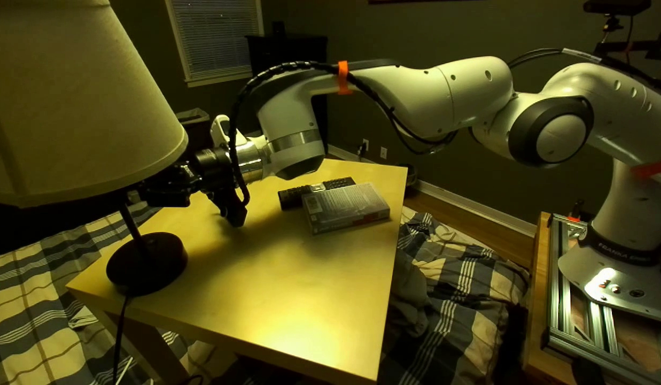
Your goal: Move the lamp to the left.
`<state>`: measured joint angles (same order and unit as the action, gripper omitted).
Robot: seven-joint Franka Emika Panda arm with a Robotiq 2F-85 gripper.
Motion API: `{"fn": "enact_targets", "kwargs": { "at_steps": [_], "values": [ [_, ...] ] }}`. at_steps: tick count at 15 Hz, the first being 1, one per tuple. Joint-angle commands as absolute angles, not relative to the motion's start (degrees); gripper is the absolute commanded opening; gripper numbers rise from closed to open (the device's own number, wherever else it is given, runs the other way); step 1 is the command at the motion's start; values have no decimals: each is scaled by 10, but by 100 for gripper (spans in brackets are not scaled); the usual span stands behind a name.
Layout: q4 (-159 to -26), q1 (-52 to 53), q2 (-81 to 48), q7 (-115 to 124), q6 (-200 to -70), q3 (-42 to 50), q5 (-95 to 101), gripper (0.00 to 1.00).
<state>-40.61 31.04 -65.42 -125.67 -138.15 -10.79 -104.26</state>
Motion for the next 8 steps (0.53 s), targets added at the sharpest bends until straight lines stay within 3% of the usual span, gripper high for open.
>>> {"fn": "enact_targets", "kwargs": {
  "at_steps": [1,2,4,8],
  "values": [
    [-332,315,-701,-1222,-1397,-120,-991,6],
    [-323,316,-707,-1212,-1400,-121,-980,39],
    [-320,321,-708,-1206,-1395,-101,-985,47],
    [-311,322,-714,-1200,-1401,-92,-983,78]
  ]
}}
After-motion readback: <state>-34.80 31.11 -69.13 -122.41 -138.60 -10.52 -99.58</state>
